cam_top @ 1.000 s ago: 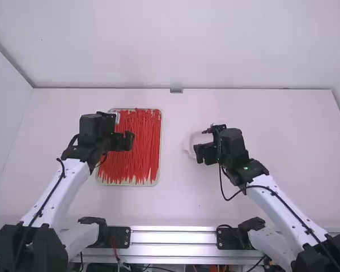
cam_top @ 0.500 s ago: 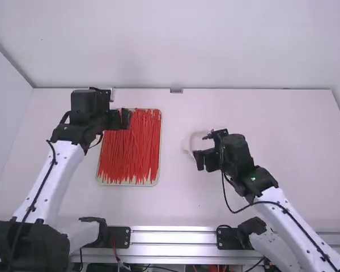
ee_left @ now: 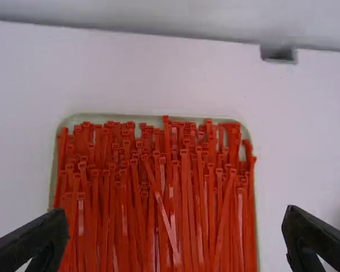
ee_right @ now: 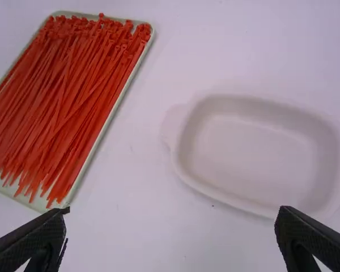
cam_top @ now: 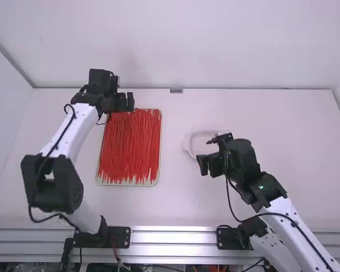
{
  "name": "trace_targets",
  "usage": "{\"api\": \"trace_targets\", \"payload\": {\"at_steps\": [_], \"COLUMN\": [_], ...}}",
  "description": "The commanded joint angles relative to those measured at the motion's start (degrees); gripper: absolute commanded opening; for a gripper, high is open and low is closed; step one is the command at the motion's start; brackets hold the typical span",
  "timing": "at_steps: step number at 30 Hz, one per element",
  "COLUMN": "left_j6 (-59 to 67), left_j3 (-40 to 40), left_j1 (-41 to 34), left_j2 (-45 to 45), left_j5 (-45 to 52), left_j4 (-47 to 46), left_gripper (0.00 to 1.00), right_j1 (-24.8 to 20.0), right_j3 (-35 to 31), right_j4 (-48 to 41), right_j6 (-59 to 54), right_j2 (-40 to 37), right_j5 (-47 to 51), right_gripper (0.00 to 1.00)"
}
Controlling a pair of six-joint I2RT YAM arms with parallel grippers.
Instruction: Fasten the cable tie
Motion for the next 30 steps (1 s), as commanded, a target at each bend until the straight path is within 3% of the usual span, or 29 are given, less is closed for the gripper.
{"api": "trace_targets", "payload": {"at_steps": [1, 5, 15, 30], "left_j6": [-0.98, -0.98, -3.50, -3.23], "left_j3": [2.97, 5.09, 4.94, -0.28], "left_j1": [-0.44, -0.42, -0.28, 0.24], "left_j2": [4.87, 10.58, 14.32, 15.28], "left_j5": [-0.46, -0.59, -5.35, -6.69], "left_j4": [-0.39, -0.04, 1.95, 9.31], "left_gripper": [0.99, 0.99, 1.00, 0.45], "right_j1": [0.28, 0.33, 0.33, 0.33], "right_j3": [1.90, 1.92, 1.92, 1.92], "right_j4": [0.17, 0.63, 2.58, 3.10], "right_j6": [0.50, 0.50, 0.52, 0.50], "right_j2": [1.55, 4.26, 8.94, 9.51], "right_j5": [0.37, 0.37, 0.37, 0.37], "right_gripper": [0.98, 0.98, 0.98, 0.98]}}
